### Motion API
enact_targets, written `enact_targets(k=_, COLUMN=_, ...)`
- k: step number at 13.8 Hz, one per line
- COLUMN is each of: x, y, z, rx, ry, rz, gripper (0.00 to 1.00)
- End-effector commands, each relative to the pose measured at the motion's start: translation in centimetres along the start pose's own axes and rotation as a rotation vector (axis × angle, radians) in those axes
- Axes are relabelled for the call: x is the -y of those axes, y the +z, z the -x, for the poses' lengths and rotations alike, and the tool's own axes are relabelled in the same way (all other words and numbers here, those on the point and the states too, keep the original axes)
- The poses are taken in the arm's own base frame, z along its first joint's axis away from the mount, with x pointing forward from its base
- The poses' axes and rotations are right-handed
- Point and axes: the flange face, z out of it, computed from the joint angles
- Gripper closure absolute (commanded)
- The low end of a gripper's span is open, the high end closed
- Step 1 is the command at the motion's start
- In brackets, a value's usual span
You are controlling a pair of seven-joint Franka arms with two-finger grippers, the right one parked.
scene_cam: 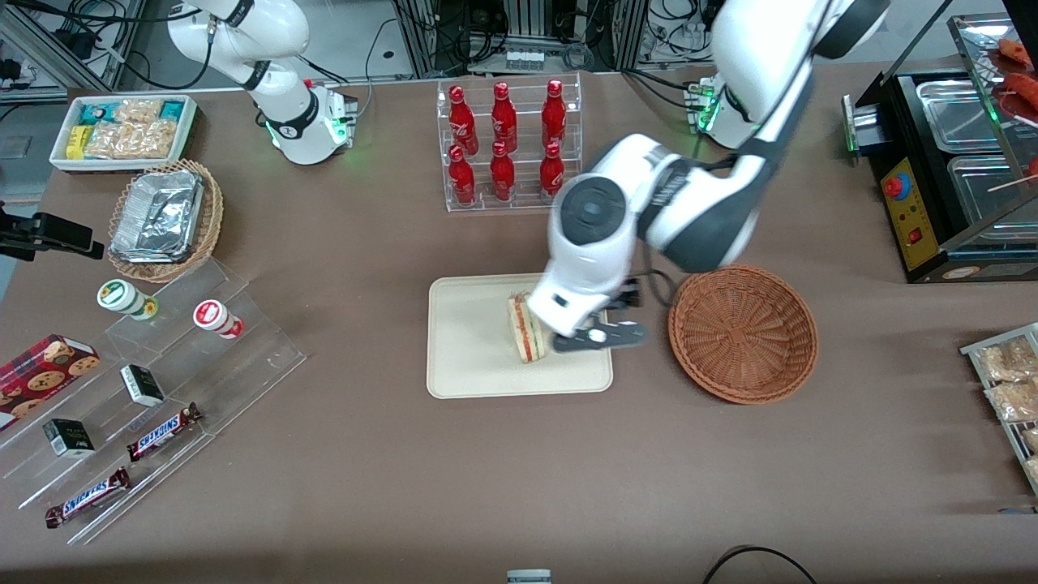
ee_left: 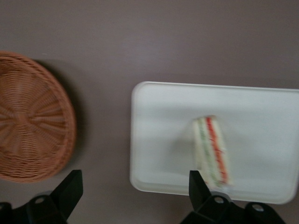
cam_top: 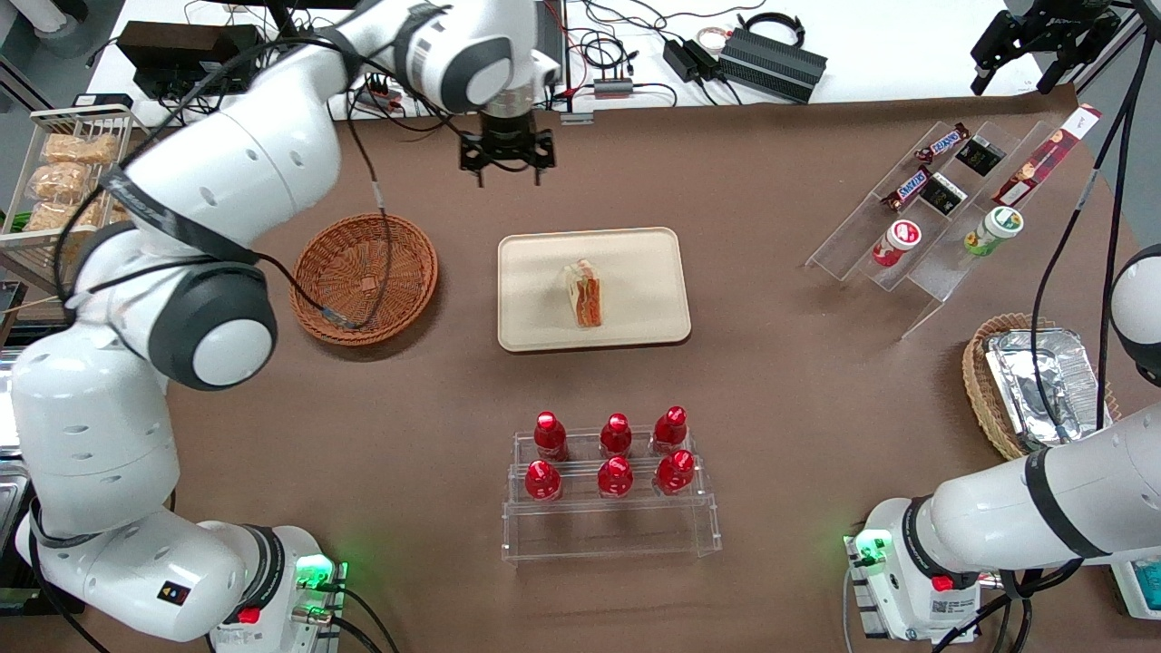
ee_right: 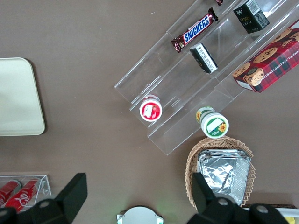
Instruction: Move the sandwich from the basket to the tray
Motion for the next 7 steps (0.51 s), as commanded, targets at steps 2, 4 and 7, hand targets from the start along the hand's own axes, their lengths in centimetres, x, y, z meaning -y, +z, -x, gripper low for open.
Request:
enact_targets(k=2, x=10.6, y=-0.4, z=-2.3, rx=0.034, ry=0.063, rz=-0.034, gripper=0.00)
enact_targets(k=4, x=14.9, y=-0.6, z=-3.2, rx=0.042, ry=0.083, rz=-0.038, gripper=0.00)
enact_targets(k=7, x=19.9, y=-1.3, z=-3.0, rx=0.065, ry=0.147, rz=-0.007, gripper=0.00)
